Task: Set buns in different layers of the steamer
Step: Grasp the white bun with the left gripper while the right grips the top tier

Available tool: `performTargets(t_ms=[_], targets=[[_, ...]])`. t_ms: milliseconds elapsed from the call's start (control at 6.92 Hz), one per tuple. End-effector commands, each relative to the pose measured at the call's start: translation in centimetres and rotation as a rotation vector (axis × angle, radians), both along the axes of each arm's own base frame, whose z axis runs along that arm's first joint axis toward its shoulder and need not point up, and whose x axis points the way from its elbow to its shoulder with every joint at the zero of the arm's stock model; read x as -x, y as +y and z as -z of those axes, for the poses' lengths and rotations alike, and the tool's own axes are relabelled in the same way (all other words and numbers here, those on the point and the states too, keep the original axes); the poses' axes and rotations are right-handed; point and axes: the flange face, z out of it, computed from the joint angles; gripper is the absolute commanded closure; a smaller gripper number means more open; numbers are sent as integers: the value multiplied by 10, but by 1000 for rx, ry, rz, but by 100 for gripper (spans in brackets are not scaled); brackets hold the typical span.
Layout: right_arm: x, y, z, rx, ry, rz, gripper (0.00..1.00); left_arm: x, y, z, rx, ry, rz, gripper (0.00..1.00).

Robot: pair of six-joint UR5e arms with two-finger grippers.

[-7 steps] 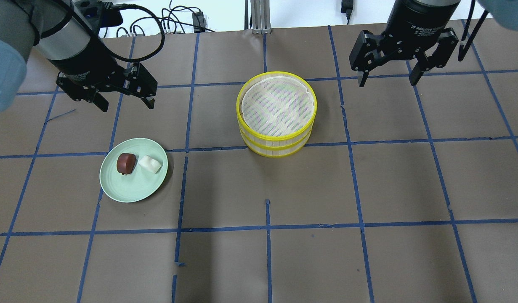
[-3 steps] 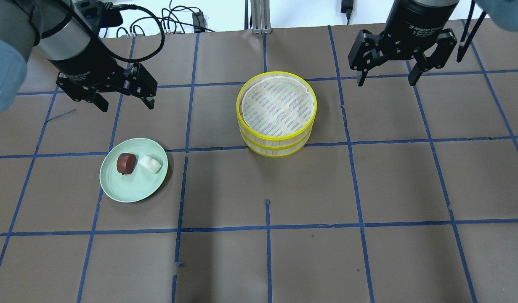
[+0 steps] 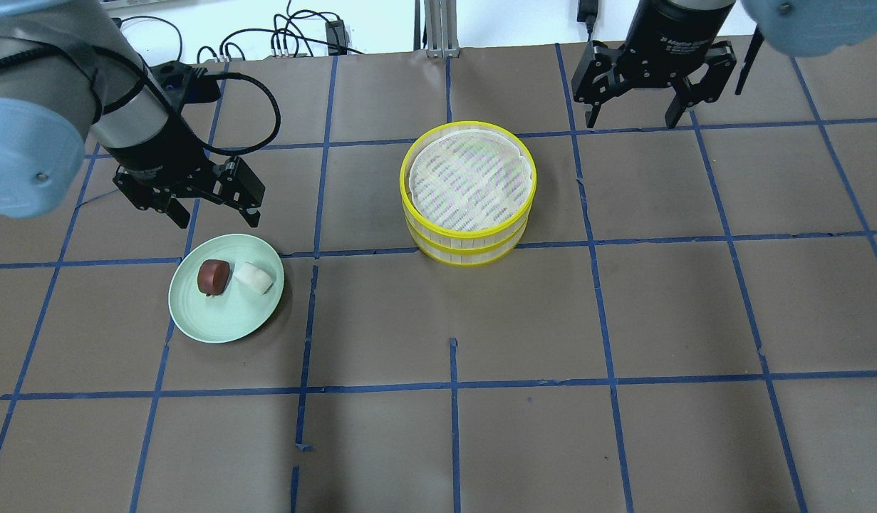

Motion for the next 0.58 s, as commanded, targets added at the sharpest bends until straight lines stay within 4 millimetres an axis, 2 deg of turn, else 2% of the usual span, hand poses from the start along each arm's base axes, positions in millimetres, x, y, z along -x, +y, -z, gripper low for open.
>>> performTargets(t_ms=[0,145,289,434], targets=[[-35,-42,82,13,7,20,1,-19,-30,78,-27,-61,-9,0],[-45,-46,107,-1,8,32,3,-25,-38,109,-38,-100,-5,1],[-47,-42,132,9,5,26,3,-26,-38,139,-57,-108,-9,1],[-47,-36,153,20,-5,32,11,-26,-41,148,-44,-108,-9,1]])
